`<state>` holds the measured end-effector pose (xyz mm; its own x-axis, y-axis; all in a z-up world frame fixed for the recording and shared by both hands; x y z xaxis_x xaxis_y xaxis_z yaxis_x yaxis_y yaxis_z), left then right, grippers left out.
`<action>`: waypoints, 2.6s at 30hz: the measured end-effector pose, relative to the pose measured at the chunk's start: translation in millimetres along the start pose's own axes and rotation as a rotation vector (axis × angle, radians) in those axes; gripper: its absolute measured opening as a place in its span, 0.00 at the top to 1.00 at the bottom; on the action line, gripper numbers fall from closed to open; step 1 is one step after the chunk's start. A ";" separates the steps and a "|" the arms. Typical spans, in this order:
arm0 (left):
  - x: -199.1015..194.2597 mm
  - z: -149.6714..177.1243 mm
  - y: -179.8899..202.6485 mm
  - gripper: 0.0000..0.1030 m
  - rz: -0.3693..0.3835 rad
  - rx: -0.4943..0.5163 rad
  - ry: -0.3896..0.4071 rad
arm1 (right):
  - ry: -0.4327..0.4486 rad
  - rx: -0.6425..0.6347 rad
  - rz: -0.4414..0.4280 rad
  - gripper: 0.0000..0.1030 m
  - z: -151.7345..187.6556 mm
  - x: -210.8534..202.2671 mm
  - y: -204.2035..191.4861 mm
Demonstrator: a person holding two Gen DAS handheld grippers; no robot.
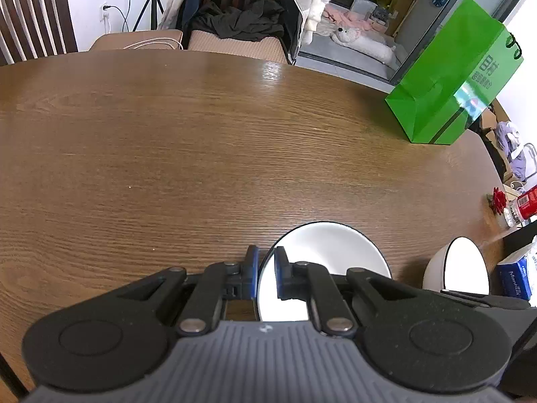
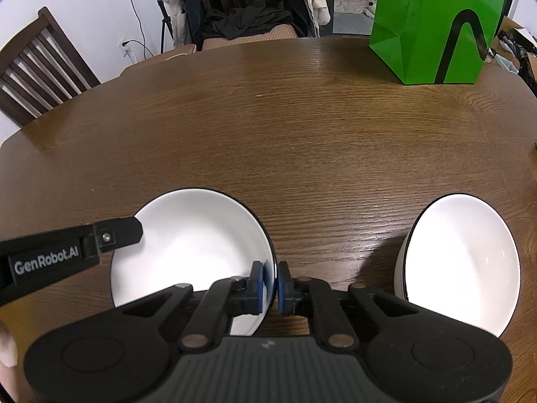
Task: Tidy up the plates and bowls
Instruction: 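Lift the white bowl with both grippers off the table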
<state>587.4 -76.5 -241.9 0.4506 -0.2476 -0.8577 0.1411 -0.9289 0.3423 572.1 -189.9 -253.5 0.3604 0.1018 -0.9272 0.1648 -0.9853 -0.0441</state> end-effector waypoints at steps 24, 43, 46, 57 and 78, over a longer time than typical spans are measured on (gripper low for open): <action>7.3 10.9 2.5 0.90 -0.067 0.022 -0.042 | -0.020 0.019 0.012 0.92 0.1 -0.7 -4.8; -35.2 19.3 11.5 0.90 -0.074 0.045 0.005 | 0.016 0.024 0.005 0.92 7.0 -33.5 -1.9; -42.4 23.8 12.9 0.90 -0.074 0.046 0.012 | 0.024 0.023 0.003 0.92 10.9 -41.7 -2.0; -66.1 43.4 12.8 0.90 -0.067 0.035 0.024 | 0.037 0.022 0.000 0.92 26.6 -58.9 -2.2; -118.5 73.4 7.3 0.90 -0.061 0.012 0.067 | 0.071 -0.009 -0.001 0.92 60.2 -106.2 -19.8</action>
<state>470.4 -74.2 -165.9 0.4998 -0.1718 -0.8489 0.1598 -0.9450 0.2853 475.4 -189.4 -176.6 0.4246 0.1126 -0.8983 0.1734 -0.9840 -0.0414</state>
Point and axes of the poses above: each gripper's, at about its wrist camera, not at the fingertips, and x roughly the way its jaws point, y to its right, z to its underside, the point moved 10 cm from there along x, roughly the way its jaws point, and after that the axes turned 11 degrees about -x, right-handed, at the moved point
